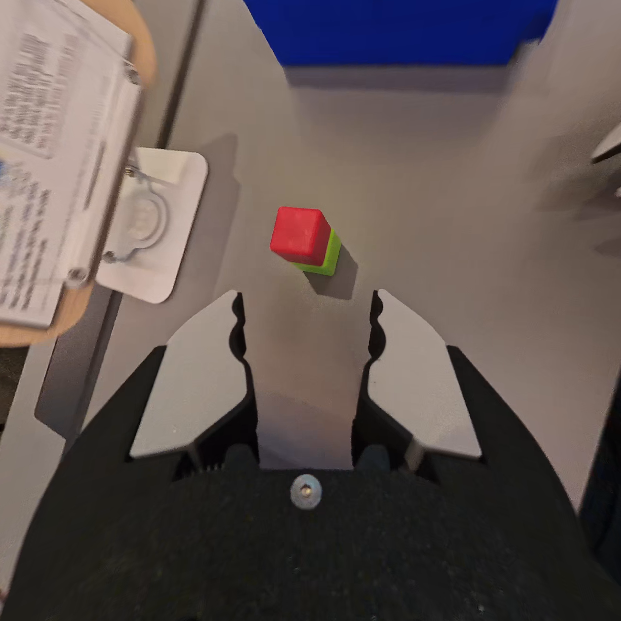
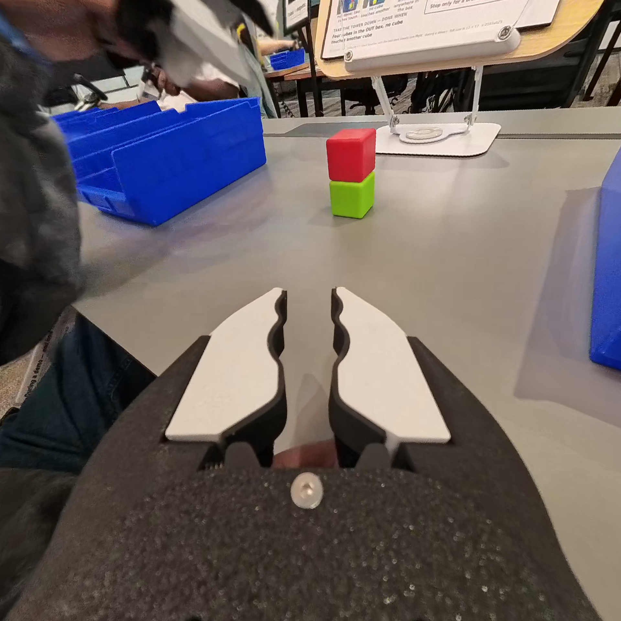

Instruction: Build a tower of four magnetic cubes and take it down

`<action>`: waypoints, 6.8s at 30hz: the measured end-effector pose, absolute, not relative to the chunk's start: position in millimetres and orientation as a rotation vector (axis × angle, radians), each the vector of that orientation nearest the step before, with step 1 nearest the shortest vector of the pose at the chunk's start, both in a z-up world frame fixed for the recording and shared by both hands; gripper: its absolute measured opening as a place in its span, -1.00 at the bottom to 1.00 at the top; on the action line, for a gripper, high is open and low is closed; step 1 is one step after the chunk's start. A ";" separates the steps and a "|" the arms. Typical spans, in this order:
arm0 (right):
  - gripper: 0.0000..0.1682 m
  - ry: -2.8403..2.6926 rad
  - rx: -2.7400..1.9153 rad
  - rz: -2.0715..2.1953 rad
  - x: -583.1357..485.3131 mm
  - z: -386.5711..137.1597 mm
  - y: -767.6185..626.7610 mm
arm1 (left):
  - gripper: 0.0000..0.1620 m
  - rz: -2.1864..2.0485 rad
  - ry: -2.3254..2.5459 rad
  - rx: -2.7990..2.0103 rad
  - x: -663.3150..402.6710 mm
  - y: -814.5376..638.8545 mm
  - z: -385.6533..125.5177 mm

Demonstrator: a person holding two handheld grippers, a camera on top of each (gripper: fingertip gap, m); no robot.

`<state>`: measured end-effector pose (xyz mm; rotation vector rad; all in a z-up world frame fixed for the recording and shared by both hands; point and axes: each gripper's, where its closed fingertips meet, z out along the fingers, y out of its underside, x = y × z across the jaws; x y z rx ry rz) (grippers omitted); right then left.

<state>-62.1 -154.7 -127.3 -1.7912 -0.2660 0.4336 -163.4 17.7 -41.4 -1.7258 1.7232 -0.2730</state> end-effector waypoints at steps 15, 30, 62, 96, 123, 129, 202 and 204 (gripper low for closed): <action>-0.71 -0.277 -1.798 0.443 -66.4 -129.1 -154.5 | -0.24 0.098 1.288 -2.108 -442.2 -30.9 -93.5; -0.71 -0.278 -1.799 0.430 -64.2 -129.3 -154.1 | -0.15 -0.127 1.316 -2.570 -407.1 32.6 -165.2; -0.71 -0.282 -1.787 0.432 -64.4 -126.7 -155.5 | -0.41 -0.110 2.198 -1.938 -114.3 63.5 -78.5; -0.71 -0.301 -1.797 0.426 -70.1 -129.4 -154.9 | -0.48 0.042 0.871 -1.790 -369.2 -20.6 -49.0; -0.71 -0.315 -1.804 0.433 -70.8 -130.9 -156.5 | -0.15 -0.131 0.044 -2.717 -395.5 220.0 -159.8; -0.71 -0.313 -1.805 0.436 -70.2 -131.0 -156.5 | -0.33 -0.086 0.156 -2.772 -396.1 211.5 -182.0; -0.68 -0.313 -1.802 0.365 -69.2 -131.7 -152.3 | -0.18 -0.625 0.715 -1.696 -216.5 -128.6 -112.1; -0.69 -0.313 -1.802 0.369 -69.5 -131.8 -152.4 | -0.18 -0.631 0.710 -1.714 -217.6 -127.2 -115.3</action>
